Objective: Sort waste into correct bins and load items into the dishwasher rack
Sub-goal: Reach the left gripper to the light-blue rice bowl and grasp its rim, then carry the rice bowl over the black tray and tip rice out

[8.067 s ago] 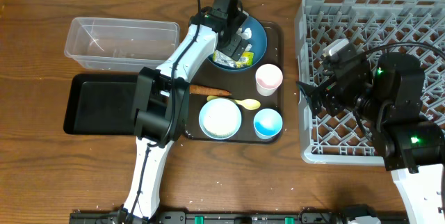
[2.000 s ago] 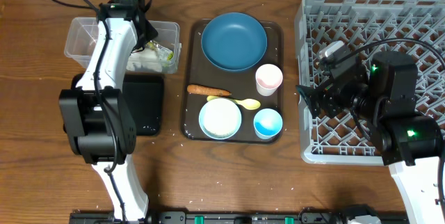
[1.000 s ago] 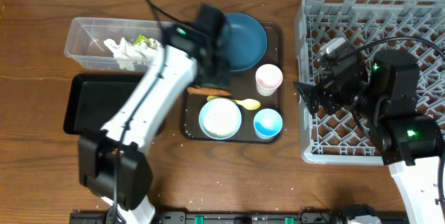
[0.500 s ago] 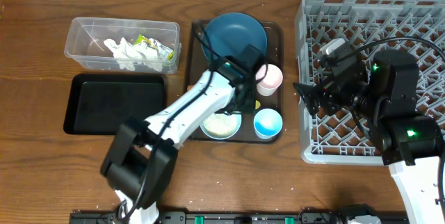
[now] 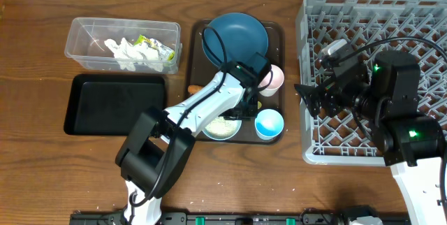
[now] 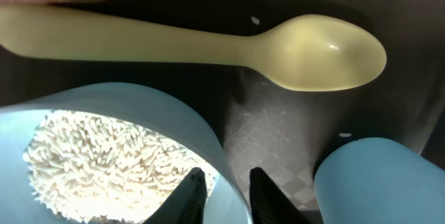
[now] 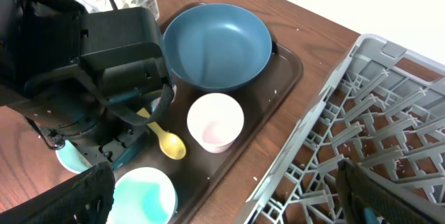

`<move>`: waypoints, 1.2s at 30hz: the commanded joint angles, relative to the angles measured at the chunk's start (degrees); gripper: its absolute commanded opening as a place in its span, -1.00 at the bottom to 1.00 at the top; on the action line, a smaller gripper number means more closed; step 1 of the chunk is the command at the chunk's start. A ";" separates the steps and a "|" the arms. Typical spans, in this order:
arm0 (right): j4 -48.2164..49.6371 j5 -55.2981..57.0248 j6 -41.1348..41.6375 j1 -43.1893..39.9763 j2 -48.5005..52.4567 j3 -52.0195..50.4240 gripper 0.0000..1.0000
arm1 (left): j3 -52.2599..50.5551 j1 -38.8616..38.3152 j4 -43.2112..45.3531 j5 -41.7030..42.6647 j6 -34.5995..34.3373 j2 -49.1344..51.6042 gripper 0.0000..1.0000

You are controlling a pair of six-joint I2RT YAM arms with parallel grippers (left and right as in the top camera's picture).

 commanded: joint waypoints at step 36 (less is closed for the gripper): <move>0.09 -0.61 0.66 -0.74 0.04 1.31 0.96 | 1.05 7.80 -4.76 8.17 2.84 -15.56 -0.88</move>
